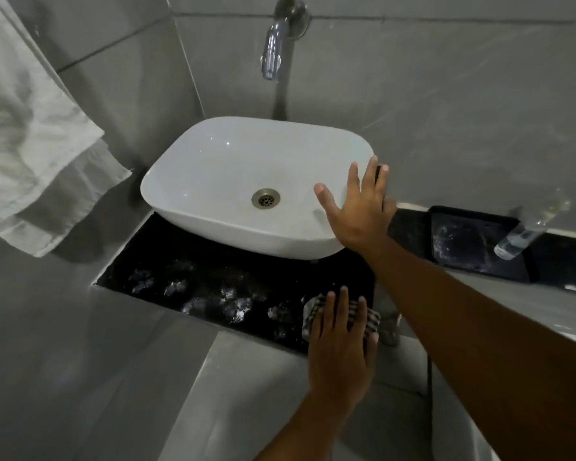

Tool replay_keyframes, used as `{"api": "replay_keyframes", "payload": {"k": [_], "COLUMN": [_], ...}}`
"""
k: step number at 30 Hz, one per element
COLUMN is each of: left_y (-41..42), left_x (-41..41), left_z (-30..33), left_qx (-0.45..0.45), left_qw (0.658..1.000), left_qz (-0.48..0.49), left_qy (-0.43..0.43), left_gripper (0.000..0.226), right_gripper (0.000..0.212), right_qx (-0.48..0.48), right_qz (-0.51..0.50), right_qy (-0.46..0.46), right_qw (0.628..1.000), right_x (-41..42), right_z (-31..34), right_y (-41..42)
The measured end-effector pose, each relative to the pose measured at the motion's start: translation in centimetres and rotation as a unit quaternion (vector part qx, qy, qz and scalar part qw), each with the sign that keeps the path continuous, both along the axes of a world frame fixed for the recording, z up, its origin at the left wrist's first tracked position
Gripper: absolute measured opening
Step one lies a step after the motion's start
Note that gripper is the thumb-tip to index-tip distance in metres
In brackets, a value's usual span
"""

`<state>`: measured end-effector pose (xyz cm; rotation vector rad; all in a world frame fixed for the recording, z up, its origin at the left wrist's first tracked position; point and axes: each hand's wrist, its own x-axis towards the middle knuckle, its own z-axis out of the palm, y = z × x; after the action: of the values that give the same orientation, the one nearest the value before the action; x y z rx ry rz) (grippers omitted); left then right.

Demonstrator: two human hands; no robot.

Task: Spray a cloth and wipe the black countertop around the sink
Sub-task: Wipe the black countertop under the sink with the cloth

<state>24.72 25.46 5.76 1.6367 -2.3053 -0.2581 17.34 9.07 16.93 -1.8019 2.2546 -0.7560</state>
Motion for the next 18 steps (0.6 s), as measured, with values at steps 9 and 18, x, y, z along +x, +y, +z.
{"api": "replay_keyframes", "payload": {"k": [9,18], "left_y": [-1.7,-12.0], "left_x": [3.3,21.2], "left_z": [-0.9,0.2], "left_qx": [-0.002,0.025], "left_qw": [0.998,0.996], "left_qz": [-0.070,0.049], "left_qy": [0.003,-0.070], "left_gripper": [0.048,0.055], "right_gripper": [0.091,0.094], "right_qx": [0.045,0.034], "right_qz": [-0.007,0.000], "right_qy": [0.036,0.048], "right_qw": [0.998,0.998], "right_x": [0.1,-0.4], "right_z": [-1.8,-2.3], "right_y": [-0.6,-1.1]}}
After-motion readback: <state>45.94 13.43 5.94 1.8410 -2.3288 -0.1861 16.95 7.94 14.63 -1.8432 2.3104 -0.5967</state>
